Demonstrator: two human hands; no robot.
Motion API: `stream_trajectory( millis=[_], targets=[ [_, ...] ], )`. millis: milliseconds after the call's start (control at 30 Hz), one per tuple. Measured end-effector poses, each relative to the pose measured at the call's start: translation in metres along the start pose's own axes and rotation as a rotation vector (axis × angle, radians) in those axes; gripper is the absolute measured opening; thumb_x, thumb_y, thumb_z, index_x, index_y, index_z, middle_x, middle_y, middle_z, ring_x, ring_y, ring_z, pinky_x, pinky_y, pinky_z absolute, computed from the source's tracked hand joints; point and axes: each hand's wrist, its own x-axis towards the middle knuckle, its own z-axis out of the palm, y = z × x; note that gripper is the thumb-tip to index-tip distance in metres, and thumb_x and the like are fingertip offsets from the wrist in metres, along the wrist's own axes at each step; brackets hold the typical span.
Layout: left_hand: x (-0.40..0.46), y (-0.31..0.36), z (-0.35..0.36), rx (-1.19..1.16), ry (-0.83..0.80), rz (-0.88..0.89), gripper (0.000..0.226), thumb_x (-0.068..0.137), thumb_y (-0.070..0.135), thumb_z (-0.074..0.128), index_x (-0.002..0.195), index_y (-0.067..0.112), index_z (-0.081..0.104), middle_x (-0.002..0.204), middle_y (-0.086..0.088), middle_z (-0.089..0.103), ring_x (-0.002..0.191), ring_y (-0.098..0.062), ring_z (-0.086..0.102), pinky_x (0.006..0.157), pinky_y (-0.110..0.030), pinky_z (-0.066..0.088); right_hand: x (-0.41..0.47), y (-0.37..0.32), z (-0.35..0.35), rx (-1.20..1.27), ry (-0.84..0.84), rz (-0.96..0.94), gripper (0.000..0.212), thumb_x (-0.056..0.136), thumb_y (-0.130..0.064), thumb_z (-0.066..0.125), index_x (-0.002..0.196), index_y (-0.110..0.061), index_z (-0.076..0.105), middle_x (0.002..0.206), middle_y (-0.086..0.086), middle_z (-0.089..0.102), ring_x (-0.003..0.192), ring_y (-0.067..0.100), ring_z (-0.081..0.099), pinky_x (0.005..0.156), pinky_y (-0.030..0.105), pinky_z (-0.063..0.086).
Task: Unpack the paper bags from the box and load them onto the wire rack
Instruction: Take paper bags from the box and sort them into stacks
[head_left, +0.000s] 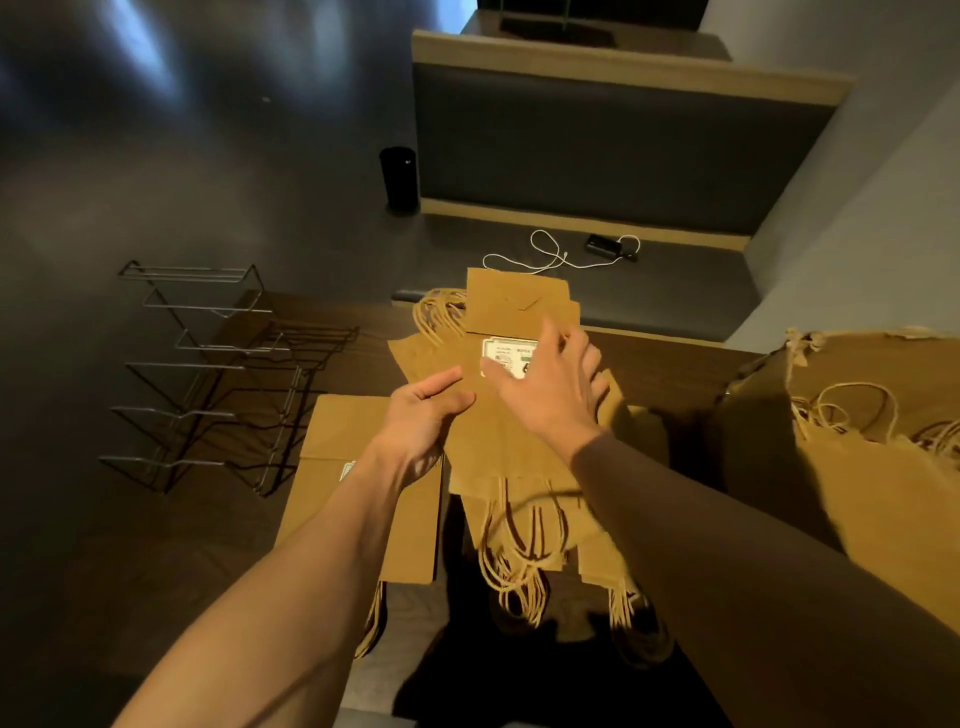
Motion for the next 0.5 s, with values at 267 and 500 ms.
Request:
stream_trajectory(
  millis=[267, 500],
  targets=[
    [0.003, 0.007, -0.008, -0.004, 0.061, 0.028, 0.051, 0.084, -0.023, 0.055, 0.121, 0.009, 0.065, 0.088, -0.011, 0.075, 0.071, -0.018, 0.067, 0.079, -0.023, 0.056, 0.018, 0.020, -0.004, 0.747, -0.126, 0.556, 0.017, 0.089, -0.019, 0.065, 0.100, -0.007, 0.066, 0.104, 0.009, 0.071, 0.087, 0.020, 0.068, 0.060, 0.024, 0.050],
    [0.006, 0.009, -0.014, -0.030, 0.122, 0.046, 0.041, 0.086, -0.015, 0.061, 0.118, 0.009, 0.069, 0.088, -0.010, 0.077, 0.086, -0.027, 0.067, 0.083, -0.034, 0.056, 0.009, 0.024, -0.004, 1.013, -0.210, 0.455, 0.008, 0.095, -0.003, 0.056, 0.095, -0.010, 0.058, 0.105, 0.011, 0.068, 0.078, 0.012, 0.064, 0.052, 0.019, 0.050]
  ],
)
